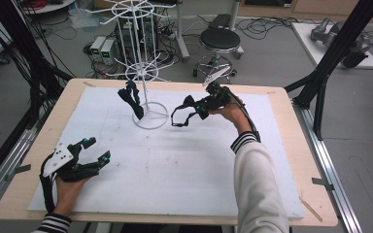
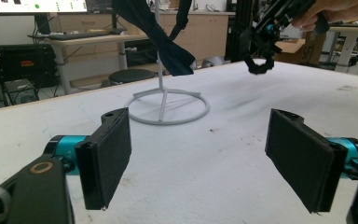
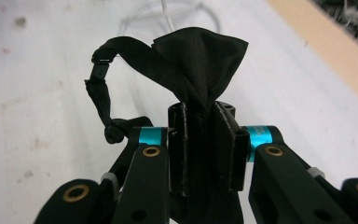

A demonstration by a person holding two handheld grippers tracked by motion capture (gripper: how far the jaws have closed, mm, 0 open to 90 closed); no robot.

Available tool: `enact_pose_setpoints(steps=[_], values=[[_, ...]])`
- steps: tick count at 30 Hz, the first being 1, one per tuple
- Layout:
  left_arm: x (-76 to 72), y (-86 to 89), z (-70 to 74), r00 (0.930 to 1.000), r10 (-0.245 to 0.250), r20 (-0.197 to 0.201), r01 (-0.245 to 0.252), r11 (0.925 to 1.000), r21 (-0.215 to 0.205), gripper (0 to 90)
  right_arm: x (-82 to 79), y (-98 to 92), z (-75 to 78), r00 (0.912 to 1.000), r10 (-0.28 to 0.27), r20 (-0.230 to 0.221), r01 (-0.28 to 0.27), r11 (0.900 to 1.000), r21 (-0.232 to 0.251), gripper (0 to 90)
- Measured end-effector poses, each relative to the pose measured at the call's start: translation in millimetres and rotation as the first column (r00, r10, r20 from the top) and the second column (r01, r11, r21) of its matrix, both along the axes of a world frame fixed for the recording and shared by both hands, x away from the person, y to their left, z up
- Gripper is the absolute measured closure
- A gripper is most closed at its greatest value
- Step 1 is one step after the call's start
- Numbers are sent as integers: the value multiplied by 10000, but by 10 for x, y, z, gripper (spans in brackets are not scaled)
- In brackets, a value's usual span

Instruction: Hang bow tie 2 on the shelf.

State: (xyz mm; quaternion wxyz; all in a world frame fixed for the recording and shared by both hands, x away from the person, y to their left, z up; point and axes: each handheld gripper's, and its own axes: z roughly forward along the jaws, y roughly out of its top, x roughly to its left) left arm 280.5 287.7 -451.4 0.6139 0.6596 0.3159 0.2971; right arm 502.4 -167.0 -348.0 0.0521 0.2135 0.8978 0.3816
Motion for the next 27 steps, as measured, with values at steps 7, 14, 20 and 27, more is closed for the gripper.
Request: enact_pose_setpoints(steps=[7,14,20,27], values=[[1,1,0,10000,12,-12,-12,10000,-3,228,-42,-60,124,9989,41,468,-80,9965,837,765],[1,1,0,10000,21,-13,-21,10000,-13,228,-93,-77,211,9976,-54,696,-45,9900,1408,766],[0,2,-1,10000,26,-4,-26,10000,-34,228,-133,-57,295,9939,-57,1104,-183,9765,2147,766],[-1,4,0,10000,18,-3,-18,10000,26,228,-173,-64,421,9883,-306,1492,-98,9648,2628,767]])
